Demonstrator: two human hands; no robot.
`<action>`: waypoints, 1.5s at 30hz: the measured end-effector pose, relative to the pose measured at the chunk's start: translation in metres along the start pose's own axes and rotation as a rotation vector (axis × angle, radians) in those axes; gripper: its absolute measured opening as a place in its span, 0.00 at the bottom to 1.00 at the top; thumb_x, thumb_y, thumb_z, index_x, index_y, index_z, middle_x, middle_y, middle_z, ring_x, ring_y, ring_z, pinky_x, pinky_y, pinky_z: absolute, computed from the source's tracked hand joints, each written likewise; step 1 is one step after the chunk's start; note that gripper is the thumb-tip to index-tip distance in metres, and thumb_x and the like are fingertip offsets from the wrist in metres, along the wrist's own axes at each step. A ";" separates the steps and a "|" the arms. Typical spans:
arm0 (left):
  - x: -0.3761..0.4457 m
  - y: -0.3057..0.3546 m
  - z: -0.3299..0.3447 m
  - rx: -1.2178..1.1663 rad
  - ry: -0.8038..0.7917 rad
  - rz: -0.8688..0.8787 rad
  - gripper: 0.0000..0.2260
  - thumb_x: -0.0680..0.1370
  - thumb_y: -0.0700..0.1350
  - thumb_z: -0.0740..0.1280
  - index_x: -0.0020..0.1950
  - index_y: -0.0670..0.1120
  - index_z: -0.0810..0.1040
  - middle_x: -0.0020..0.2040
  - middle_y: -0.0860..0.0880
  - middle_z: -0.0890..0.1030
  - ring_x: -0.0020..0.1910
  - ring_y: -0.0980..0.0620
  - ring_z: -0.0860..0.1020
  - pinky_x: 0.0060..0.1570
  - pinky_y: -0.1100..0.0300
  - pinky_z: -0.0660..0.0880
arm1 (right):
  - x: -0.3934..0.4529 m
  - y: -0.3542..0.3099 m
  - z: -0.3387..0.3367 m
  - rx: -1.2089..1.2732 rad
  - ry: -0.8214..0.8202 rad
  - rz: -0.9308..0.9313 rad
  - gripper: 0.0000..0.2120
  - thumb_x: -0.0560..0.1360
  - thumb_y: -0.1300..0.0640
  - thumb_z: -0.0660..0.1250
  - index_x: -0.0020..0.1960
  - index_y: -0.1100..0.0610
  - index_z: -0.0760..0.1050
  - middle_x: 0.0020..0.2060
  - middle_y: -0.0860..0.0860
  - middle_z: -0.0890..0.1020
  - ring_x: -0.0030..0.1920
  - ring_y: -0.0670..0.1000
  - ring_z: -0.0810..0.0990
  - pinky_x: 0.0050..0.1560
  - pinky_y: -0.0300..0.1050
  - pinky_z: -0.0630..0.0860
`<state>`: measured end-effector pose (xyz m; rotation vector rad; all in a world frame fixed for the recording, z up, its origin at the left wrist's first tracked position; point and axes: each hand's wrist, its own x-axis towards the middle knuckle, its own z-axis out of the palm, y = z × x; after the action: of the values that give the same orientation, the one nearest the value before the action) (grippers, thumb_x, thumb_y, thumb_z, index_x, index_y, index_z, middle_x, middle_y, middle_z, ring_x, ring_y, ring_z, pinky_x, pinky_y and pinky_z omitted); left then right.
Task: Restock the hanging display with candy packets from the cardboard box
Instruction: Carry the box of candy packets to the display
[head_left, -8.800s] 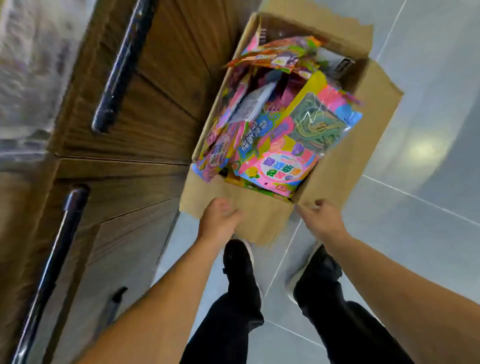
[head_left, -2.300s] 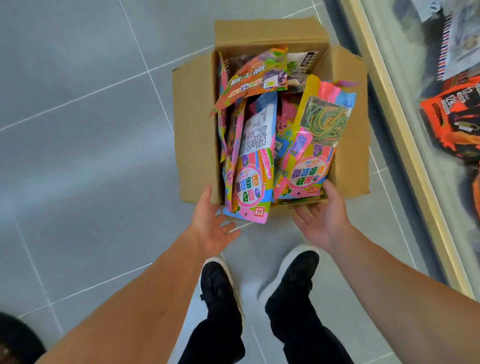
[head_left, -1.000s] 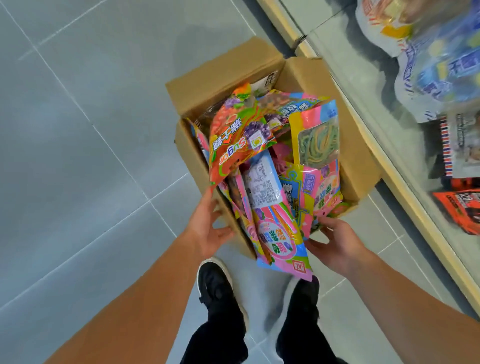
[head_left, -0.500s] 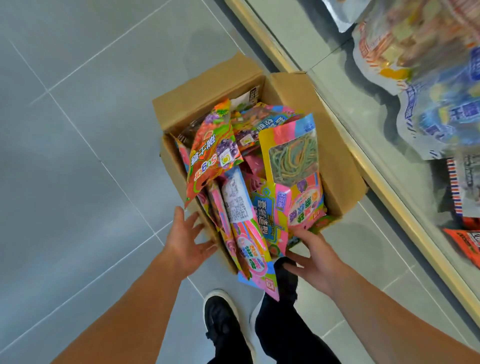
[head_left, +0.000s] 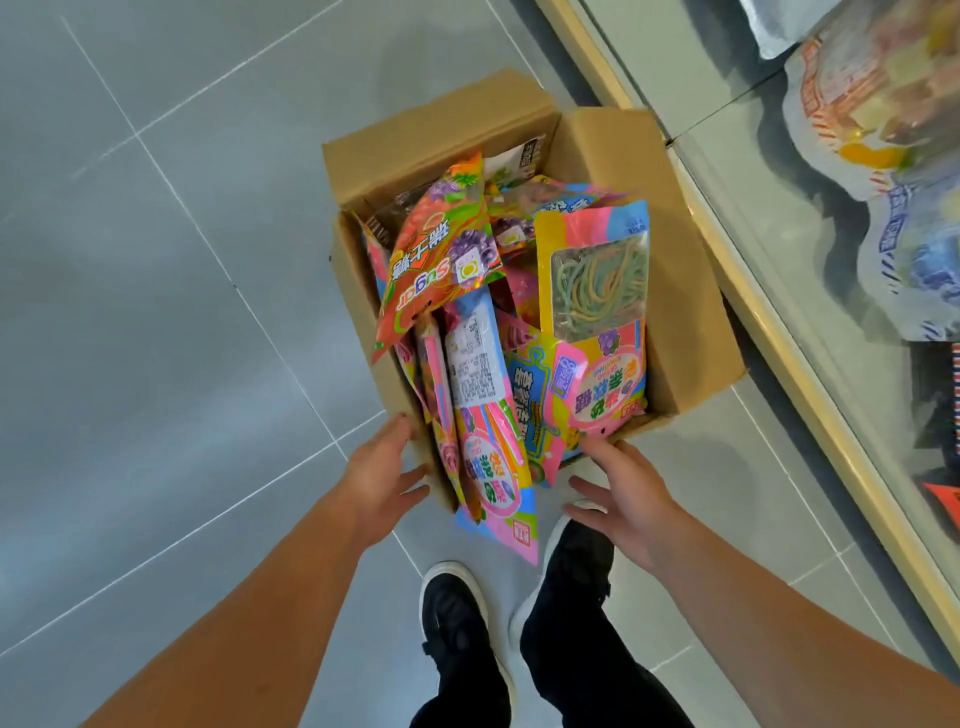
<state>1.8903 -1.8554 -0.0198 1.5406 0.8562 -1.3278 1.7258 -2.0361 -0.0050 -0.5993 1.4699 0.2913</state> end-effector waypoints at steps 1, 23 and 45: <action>0.001 0.004 -0.003 0.011 0.021 0.032 0.21 0.81 0.56 0.62 0.73 0.59 0.67 0.68 0.60 0.71 0.64 0.42 0.73 0.68 0.46 0.68 | 0.004 -0.007 0.007 -0.017 -0.005 -0.028 0.26 0.76 0.50 0.70 0.72 0.48 0.67 0.66 0.44 0.74 0.64 0.56 0.75 0.55 0.58 0.80; 0.019 0.189 -0.008 -0.137 0.008 0.106 0.15 0.79 0.60 0.63 0.59 0.52 0.76 0.50 0.59 0.76 0.68 0.45 0.69 0.67 0.45 0.69 | 0.030 -0.159 0.138 -0.161 -0.109 -0.139 0.14 0.78 0.46 0.66 0.64 0.42 0.72 0.55 0.36 0.76 0.63 0.52 0.75 0.68 0.52 0.69; 0.068 0.382 -0.057 -0.109 -0.065 0.129 0.13 0.79 0.57 0.64 0.57 0.50 0.77 0.48 0.55 0.83 0.56 0.51 0.78 0.61 0.48 0.76 | 0.049 -0.282 0.297 -0.051 -0.043 -0.181 0.18 0.76 0.44 0.67 0.65 0.42 0.68 0.67 0.42 0.70 0.67 0.56 0.73 0.67 0.53 0.70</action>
<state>2.2723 -1.9412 -0.0129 1.4358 0.7634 -1.2122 2.1306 -2.1156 0.0011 -0.7579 1.3597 0.1996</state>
